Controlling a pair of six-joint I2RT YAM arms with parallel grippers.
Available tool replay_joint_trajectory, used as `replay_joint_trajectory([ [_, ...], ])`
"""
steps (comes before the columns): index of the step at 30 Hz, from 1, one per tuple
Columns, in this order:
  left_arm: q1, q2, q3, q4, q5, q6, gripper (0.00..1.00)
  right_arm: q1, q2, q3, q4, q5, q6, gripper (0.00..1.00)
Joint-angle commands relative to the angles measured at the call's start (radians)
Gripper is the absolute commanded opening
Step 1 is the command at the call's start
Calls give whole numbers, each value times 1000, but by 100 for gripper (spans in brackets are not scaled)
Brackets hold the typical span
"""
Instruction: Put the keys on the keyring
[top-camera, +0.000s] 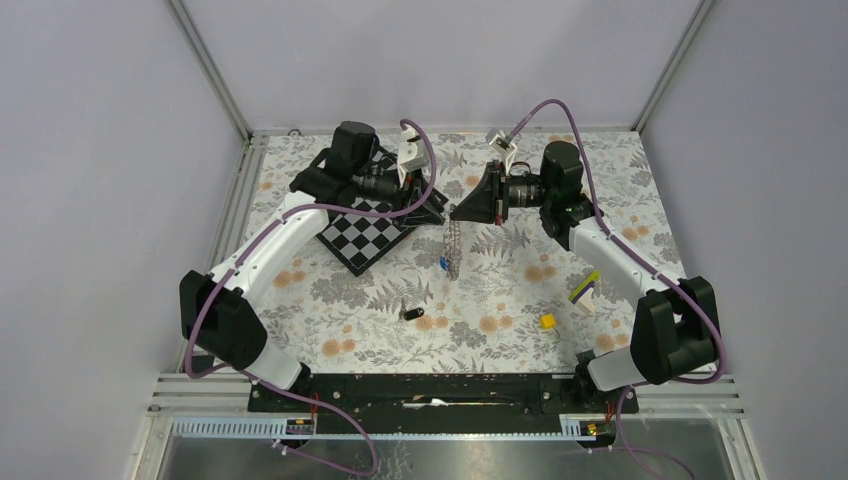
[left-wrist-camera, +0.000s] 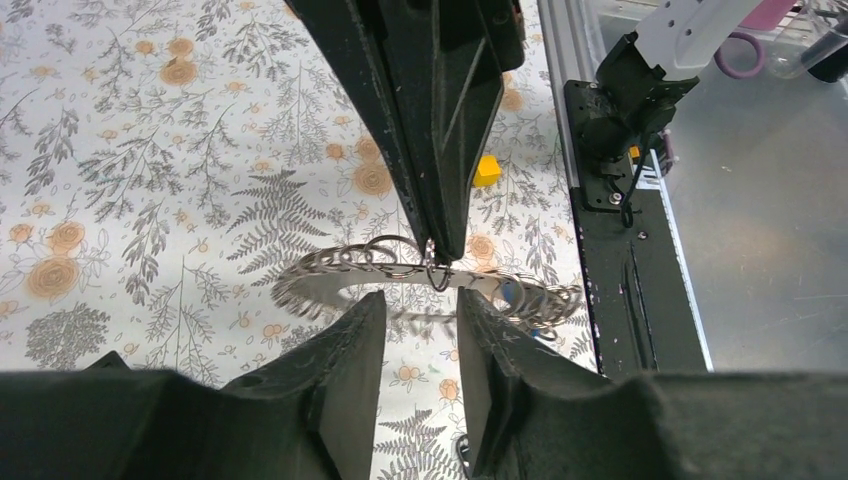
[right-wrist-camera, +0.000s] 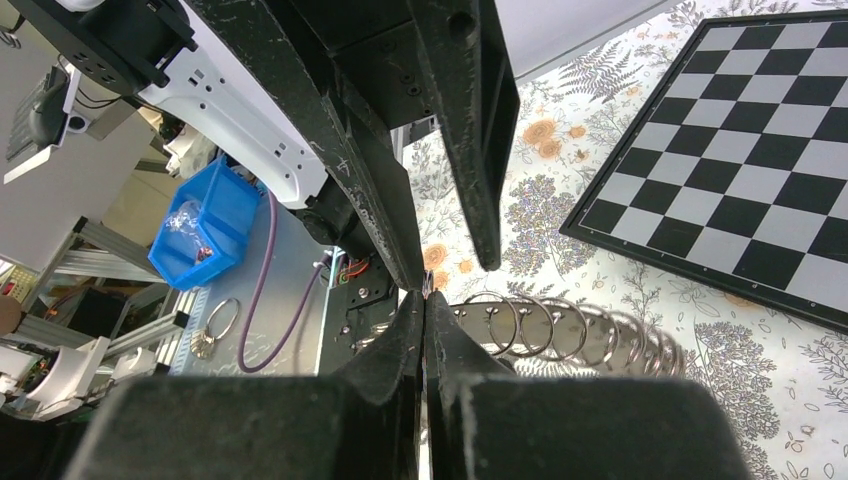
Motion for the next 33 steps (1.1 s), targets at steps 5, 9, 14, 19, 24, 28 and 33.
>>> replay_joint_trajectory([
  [5,-5,-8,36,27,74,21,29,-6,-26,19,35,-18,-16,0],
  [9,-13,-1,43,28,80,19,27,-7,-29,16,35,-18,-16,0],
  [14,-29,12,50,27,84,10,22,-7,-29,15,36,-17,-19,0],
  [19,-34,13,44,48,85,-13,14,-7,-33,10,35,-17,-21,0],
  [24,-35,10,42,49,79,-17,2,-7,-37,7,34,-17,-23,0],
  [28,-35,-3,36,47,46,-17,0,-13,-38,6,26,-17,-37,1],
  [33,-57,13,127,-138,-89,105,0,-22,-52,72,-224,15,-284,19],
])
